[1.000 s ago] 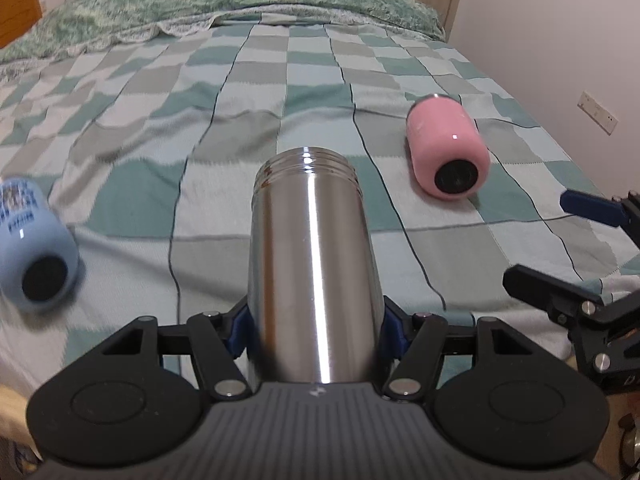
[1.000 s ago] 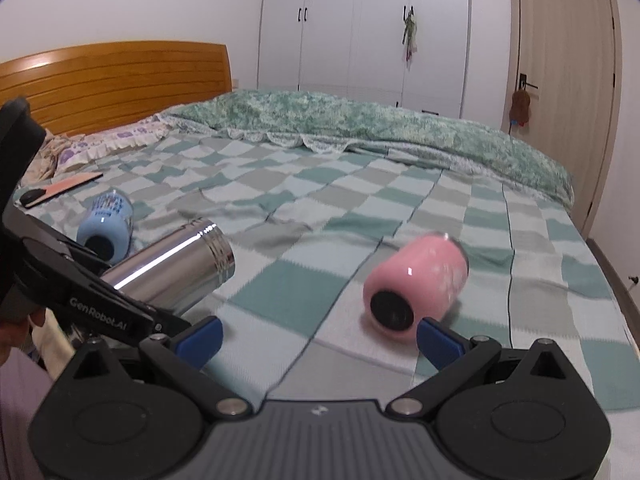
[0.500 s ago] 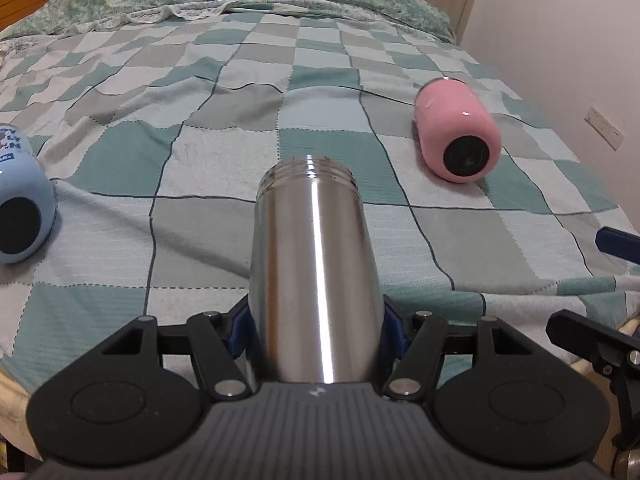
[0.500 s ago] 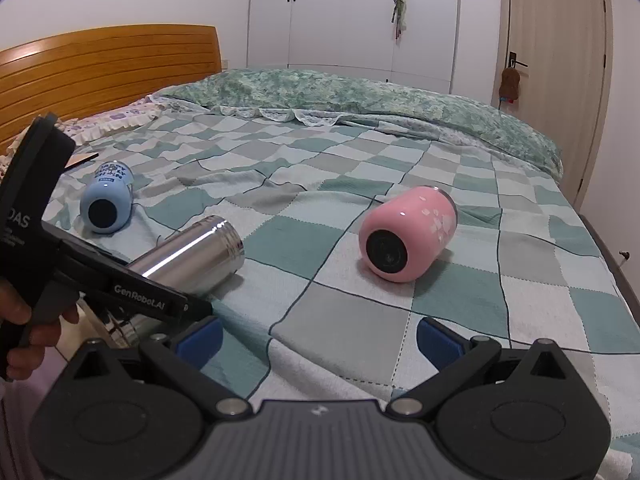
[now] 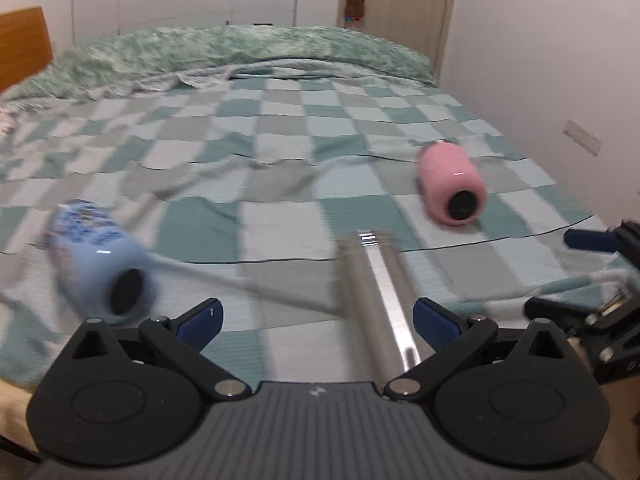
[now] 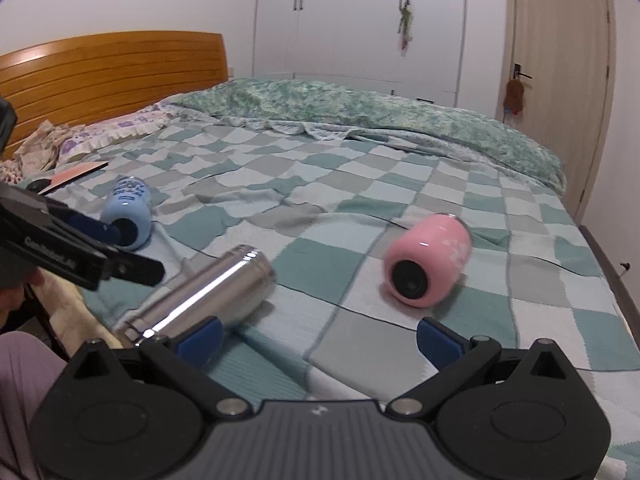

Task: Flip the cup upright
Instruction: 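Grasp the silver cup with the right gripper while the left gripper releases it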

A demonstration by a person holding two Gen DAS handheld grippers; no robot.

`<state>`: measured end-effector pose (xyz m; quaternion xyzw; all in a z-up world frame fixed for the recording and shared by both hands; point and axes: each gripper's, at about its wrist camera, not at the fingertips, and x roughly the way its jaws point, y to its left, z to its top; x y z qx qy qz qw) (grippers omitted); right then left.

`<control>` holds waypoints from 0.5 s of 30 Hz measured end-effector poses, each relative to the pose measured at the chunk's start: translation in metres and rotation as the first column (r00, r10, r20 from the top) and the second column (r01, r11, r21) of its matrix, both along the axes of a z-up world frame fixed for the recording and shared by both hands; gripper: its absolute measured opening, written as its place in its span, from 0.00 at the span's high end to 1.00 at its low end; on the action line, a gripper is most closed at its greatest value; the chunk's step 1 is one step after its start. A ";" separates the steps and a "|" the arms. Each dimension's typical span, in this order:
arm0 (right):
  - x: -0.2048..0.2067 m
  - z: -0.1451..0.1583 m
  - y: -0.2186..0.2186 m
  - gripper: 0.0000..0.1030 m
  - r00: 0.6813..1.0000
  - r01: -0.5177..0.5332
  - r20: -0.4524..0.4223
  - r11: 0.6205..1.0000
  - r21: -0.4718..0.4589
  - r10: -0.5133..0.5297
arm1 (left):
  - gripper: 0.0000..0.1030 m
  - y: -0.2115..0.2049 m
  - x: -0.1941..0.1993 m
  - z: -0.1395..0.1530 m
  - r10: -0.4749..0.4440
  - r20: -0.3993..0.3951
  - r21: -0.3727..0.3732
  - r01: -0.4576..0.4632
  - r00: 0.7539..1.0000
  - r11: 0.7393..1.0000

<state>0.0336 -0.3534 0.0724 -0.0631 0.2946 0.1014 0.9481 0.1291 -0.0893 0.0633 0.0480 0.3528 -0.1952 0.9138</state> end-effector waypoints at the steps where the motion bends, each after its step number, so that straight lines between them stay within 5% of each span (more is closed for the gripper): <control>1: 0.004 0.000 0.007 0.00 1.000 -0.005 -0.011 1.000 0.001 0.005 | 0.00 0.008 0.001 0.000 0.003 0.009 0.018 -0.004 1.000 1.000; 15: 0.074 -0.018 0.077 0.00 0.958 0.104 -0.276 0.991 0.085 -0.076 | 0.00 0.103 0.010 -0.008 0.070 0.057 0.054 -0.074 0.996 0.996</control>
